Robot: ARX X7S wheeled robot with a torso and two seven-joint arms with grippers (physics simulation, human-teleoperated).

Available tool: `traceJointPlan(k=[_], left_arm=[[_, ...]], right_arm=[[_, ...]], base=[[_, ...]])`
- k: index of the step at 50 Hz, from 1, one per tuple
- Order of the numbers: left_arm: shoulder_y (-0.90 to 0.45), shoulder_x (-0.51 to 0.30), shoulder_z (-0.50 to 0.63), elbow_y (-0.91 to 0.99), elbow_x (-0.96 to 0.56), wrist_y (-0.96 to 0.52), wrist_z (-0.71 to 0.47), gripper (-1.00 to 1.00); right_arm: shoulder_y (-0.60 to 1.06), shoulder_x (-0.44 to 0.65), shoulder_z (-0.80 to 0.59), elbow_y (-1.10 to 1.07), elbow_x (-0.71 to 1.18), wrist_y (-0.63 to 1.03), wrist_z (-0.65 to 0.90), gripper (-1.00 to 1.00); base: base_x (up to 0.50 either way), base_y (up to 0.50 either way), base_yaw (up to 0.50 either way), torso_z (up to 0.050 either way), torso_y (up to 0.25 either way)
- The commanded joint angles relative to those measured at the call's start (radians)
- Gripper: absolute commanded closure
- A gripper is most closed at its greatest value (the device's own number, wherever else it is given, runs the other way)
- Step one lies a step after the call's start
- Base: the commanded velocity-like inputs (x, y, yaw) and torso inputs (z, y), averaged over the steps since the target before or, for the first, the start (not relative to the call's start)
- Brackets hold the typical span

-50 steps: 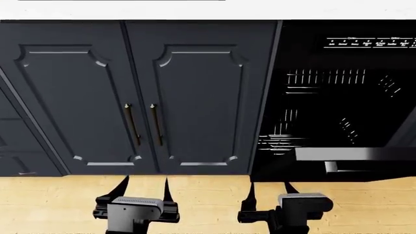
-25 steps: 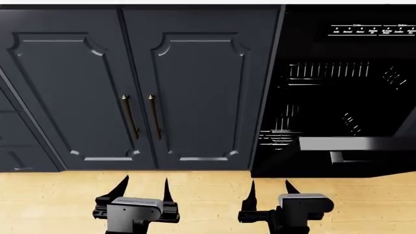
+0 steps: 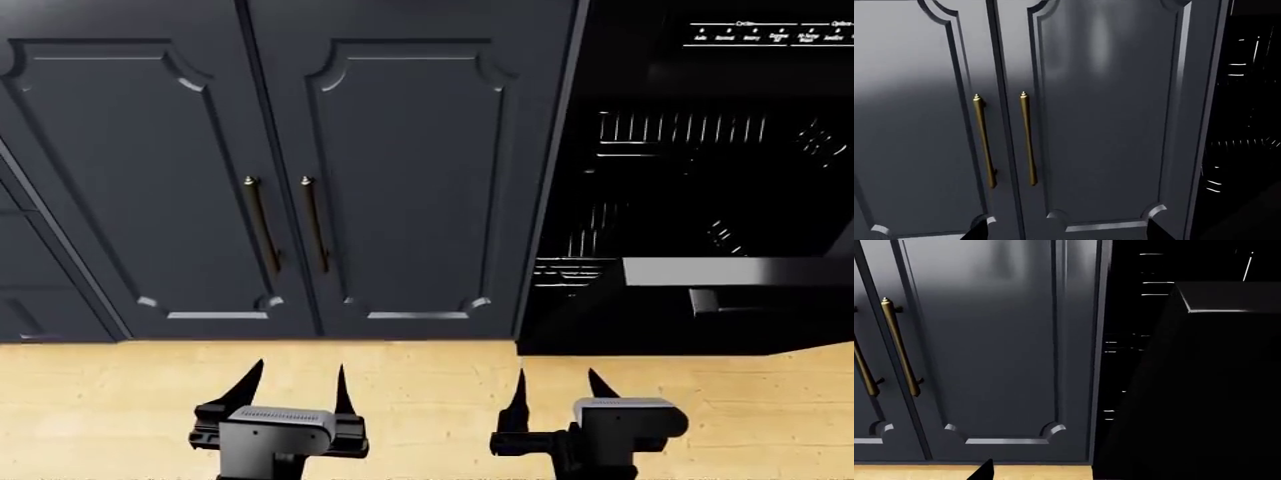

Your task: Close the dishwasher door

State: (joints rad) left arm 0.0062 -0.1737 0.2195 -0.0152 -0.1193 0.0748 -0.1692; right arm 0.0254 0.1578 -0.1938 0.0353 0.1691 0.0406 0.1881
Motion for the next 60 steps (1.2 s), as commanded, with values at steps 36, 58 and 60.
traceJointPlan(k=[36,58,60], left_arm=[[-0.003,-0.020,0.029,-0.005,-0.001,0.022,-0.031,-1.00],[0.001,-0.026,0.037,-0.009,0.000,0.051,-0.050,-1.00],[0.001,-0.027,0.037,-0.008,-0.003,0.052,-0.050,-1.00]], right_arm=[[0.003,0.020,-0.024,0.002,0.020,-0.009,0.030,-1.00],[0.003,0.028,-0.037,0.004,0.017,-0.023,0.047,-1.00],[0.004,0.029,-0.038,0.005,0.016,-0.023,0.048,-1.00]], base=[[0.00,0.00,0.00,-0.050,0.000],[0.00,0.00,0.00,-0.050,0.000],[0.00,0.00,0.00,-0.050,0.000]])
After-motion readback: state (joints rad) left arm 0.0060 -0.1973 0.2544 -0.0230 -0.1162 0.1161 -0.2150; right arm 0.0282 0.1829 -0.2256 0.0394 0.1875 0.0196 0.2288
